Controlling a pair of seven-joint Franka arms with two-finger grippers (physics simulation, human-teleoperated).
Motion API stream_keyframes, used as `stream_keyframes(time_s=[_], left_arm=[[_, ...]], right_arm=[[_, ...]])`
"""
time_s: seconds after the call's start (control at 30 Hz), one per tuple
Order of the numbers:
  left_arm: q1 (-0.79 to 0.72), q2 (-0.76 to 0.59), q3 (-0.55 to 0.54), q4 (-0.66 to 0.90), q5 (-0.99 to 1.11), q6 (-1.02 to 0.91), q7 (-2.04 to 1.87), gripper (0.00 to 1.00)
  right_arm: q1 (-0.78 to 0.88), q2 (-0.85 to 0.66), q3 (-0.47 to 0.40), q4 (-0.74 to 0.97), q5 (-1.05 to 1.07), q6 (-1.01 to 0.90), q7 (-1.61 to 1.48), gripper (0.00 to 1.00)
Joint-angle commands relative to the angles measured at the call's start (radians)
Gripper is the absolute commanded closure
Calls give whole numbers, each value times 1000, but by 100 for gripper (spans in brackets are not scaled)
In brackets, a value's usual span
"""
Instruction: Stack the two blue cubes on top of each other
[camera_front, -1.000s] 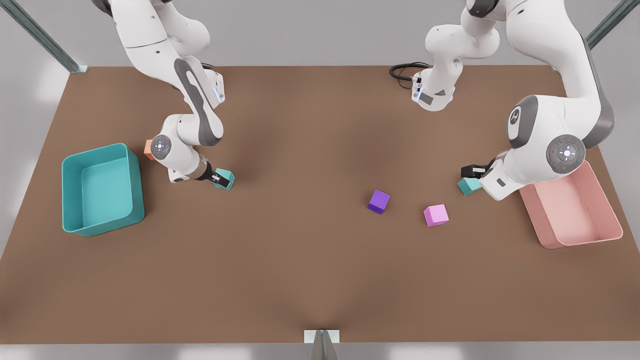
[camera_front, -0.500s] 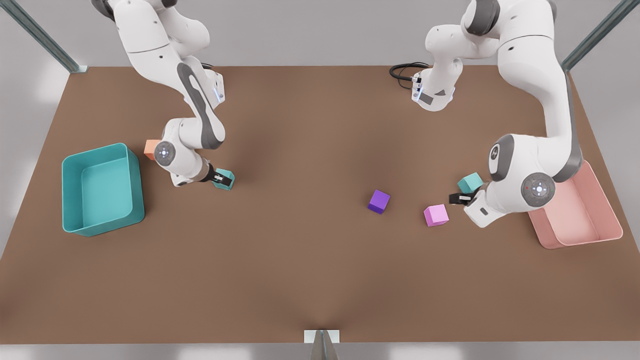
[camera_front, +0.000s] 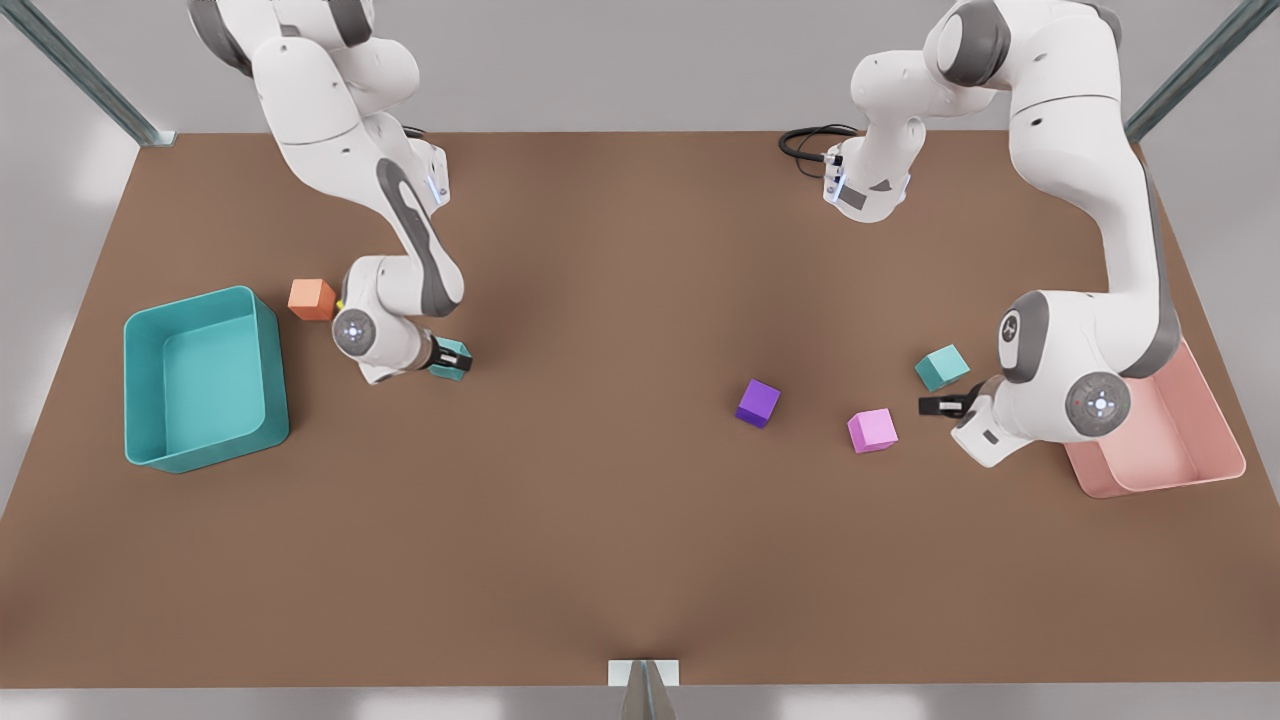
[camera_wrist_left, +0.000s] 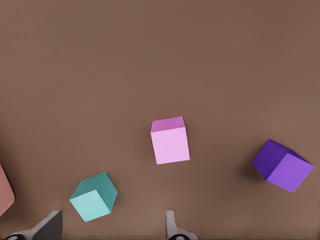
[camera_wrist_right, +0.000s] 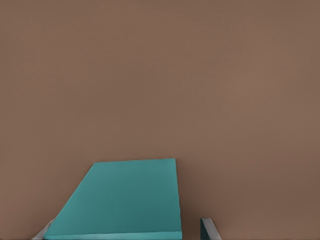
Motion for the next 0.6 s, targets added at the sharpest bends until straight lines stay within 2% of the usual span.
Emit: stream_keyframes(time_s=[0.0,0.07,0.1,0.17,0.2,0.33,0.4,0.47,0.57], left_arm=[[0,1,0,-1,1,-38,-10,0],[-2,1,-1,1,1,-38,-8,0],[0,0,0,1,1,-46,-10,0],[3,-2,0,1,1,-78,-10,0],[3,-2,0,1,1,-78,-10,0],[-9,-9,-4,1,1,-95,-76,0],[-9,-17,-7,4,1,-107,-77,0],[1,-86,-4,1,-2,-101,-73,0],[3,-146,37,-33,15,-184,-73,0]], right_arm=[[1,12,0,8,2,-1,-64,0],[1,20,0,11,2,1,-67,4],[1,26,1,13,2,-1,-68,10],[1,28,0,13,2,-2,-80,35],[0,23,0,14,2,-4,-91,38],[-5,12,-3,91,3,-122,-91,39],[-6,6,-3,191,3,-231,-77,39],[0,39,6,316,12,-271,-68,39],[113,209,9,615,97,-288,79,38]])
